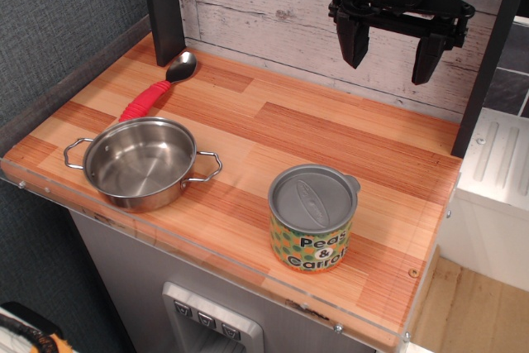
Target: Move the can to the back of the table
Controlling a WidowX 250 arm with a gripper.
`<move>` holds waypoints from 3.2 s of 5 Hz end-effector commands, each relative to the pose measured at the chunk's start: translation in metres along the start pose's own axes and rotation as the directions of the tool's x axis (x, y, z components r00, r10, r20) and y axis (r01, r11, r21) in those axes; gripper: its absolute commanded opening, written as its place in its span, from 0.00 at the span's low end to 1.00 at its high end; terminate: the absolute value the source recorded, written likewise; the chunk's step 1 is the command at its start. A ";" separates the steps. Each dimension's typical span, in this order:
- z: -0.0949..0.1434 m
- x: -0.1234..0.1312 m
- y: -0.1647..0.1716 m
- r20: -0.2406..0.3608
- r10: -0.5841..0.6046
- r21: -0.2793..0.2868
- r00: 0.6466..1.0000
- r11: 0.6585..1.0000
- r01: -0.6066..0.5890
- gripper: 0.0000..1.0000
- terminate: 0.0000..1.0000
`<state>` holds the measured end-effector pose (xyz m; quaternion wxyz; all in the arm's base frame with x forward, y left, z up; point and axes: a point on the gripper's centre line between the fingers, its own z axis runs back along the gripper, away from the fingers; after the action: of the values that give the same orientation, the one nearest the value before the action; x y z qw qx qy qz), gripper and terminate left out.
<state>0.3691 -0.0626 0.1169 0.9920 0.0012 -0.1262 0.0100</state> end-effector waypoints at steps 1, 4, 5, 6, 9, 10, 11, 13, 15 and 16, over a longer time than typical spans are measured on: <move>0.000 0.000 0.000 0.000 0.000 0.000 1.000 1.000 0.000 1.00 0.00; 0.031 -0.053 -0.008 -0.051 0.016 0.031 0.999 0.999 -0.015 1.00 0.00; 0.040 -0.088 -0.014 -0.086 0.021 0.047 0.996 0.999 -0.017 1.00 0.00; 0.035 -0.121 -0.017 -0.174 -0.004 0.017 0.985 1.000 0.007 1.00 0.00; 0.010 -0.172 0.011 -0.359 0.018 0.058 0.933 0.998 0.003 1.00 0.00; -0.002 -0.170 0.017 -0.378 0.014 0.061 0.926 0.998 0.010 1.00 0.00; -0.013 -0.162 0.022 -0.379 -0.003 0.043 0.926 0.999 0.021 1.00 0.00; -0.024 -0.144 0.026 -0.291 -0.043 -0.009 0.956 0.999 0.042 1.00 0.00; -0.035 -0.119 0.022 -0.254 -0.081 -0.041 0.964 0.997 0.073 1.00 0.00; -0.042 -0.100 0.020 -0.224 -0.112 -0.047 0.968 0.993 0.104 1.00 0.00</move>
<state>0.2767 -0.0459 0.0358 0.9988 -0.0090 0.0070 -0.0484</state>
